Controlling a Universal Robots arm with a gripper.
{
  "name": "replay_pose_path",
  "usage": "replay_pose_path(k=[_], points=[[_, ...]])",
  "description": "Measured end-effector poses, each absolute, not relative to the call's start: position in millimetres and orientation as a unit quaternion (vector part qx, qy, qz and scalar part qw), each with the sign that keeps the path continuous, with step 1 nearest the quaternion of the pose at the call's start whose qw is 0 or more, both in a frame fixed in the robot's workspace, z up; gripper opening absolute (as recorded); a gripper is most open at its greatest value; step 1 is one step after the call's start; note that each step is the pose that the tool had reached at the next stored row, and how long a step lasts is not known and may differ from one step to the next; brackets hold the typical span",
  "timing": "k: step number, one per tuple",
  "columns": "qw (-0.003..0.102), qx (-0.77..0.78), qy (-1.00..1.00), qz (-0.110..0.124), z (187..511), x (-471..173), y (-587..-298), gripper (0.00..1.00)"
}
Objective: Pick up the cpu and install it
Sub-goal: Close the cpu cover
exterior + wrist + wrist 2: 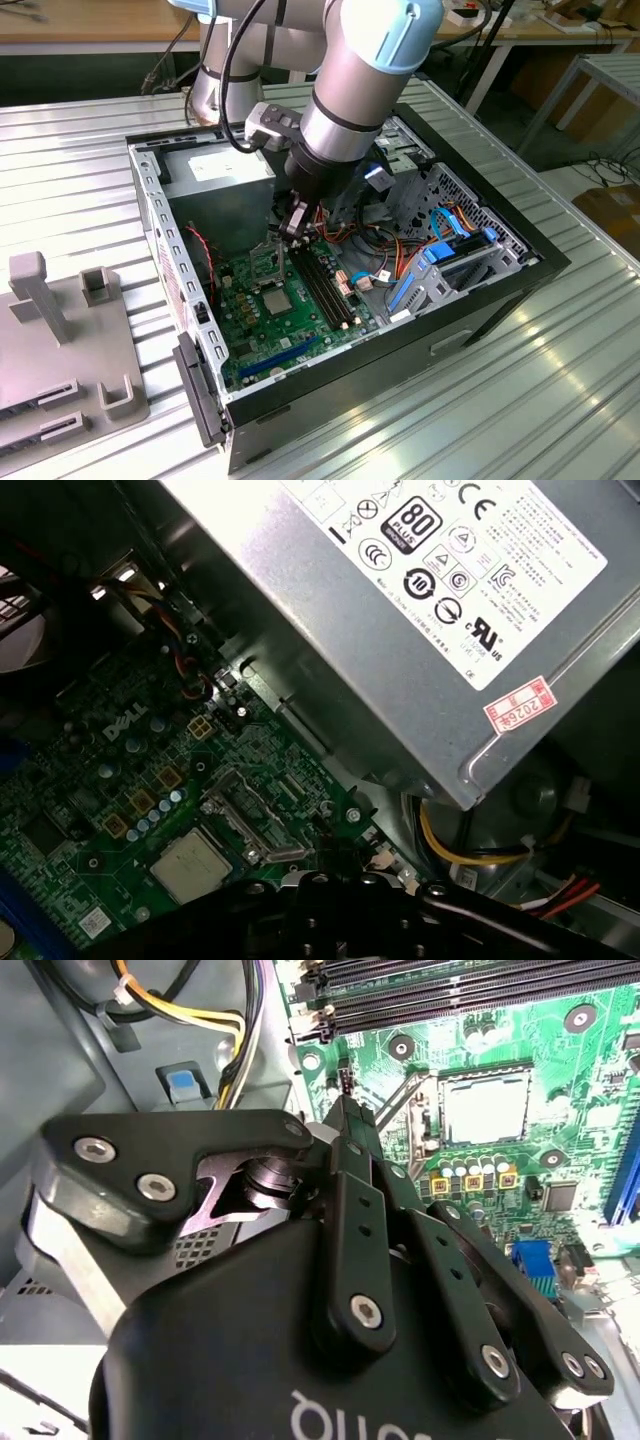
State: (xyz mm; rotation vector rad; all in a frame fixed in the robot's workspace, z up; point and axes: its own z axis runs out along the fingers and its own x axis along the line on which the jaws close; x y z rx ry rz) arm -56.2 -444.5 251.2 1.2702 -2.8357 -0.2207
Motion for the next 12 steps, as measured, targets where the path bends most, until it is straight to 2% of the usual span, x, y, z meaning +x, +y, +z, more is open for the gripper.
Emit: replay_pose_path(k=[12], points=[[0.015, 0.434, -0.898, -0.07, 254.7, -56.2, -445.9, 0.11]])
